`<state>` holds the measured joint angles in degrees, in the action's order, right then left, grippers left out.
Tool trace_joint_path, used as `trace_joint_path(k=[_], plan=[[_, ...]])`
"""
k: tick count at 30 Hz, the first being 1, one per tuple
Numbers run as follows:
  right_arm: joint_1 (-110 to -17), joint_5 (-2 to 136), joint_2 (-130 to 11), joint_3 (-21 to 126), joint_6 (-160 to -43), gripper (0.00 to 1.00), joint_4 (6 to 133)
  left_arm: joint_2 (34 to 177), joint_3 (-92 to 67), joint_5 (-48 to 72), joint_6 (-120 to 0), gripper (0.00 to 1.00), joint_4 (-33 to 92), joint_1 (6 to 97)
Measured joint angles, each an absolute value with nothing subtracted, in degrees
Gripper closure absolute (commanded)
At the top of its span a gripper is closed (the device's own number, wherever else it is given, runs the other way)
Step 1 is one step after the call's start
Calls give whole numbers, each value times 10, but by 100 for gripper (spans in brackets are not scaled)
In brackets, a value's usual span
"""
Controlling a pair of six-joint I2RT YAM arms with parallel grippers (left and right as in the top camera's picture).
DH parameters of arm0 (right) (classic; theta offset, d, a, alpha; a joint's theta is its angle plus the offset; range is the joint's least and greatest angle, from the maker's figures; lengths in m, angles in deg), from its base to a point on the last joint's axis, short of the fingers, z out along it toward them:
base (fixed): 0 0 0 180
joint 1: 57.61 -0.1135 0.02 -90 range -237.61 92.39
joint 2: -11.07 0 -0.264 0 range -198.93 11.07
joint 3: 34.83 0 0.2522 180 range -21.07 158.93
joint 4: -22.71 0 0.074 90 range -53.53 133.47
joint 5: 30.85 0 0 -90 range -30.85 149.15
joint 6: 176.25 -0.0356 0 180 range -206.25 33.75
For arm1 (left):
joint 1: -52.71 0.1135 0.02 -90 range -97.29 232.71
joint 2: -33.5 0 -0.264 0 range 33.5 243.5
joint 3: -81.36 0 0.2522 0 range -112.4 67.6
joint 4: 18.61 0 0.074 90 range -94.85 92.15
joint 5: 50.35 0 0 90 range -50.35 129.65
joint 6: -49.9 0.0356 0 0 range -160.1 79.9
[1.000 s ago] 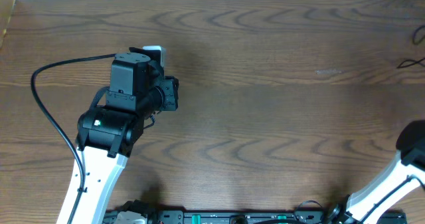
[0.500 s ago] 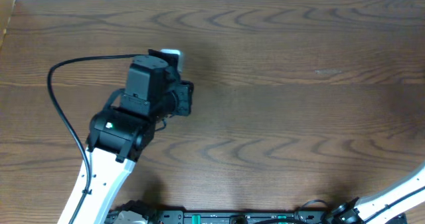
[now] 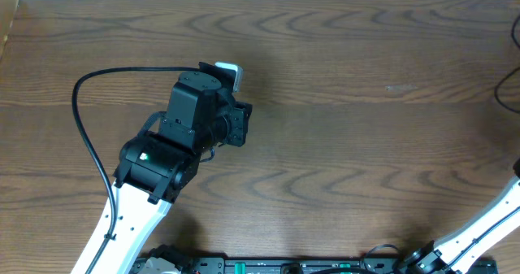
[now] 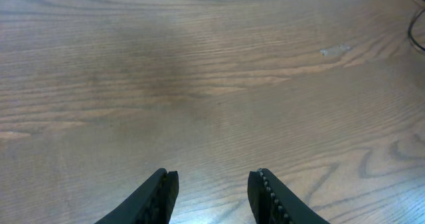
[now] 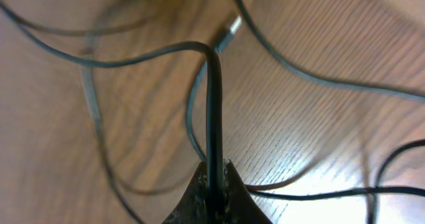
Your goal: Untangle cables
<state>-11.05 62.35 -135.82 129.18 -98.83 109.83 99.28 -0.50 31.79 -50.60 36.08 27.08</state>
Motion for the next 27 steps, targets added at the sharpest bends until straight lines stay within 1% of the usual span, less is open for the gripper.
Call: trace_joint_path(k=[6, 7, 8, 9, 14, 20, 27], plan=[[-109, 620, -1380, 1292, -986, 99, 1102, 993, -5, 318, -506, 60, 361, 271], [-109, 619, -1379, 1292, -986, 95, 1102, 993, -5, 318, -506, 60, 361, 271], [-109, 619, -1379, 1292, -987, 9, 1102, 993, -5, 318, -506, 60, 361, 271], [-109, 618, -1379, 1292, -986, 1, 1103, 993, -5, 318, -506, 60, 361, 271], [-109, 628, -1379, 1299, -987, 1, 1122, 993, -5, 318, -507, 60, 361, 271], [-112, 639, -1373, 1365, -999, 1, 1180, 993, -5, 318, -508, 60, 371, 271], [-130, 620, -1270, 1365, -1021, 1, 1227, 993, -5, 323, -505, 60, 373, 271]])
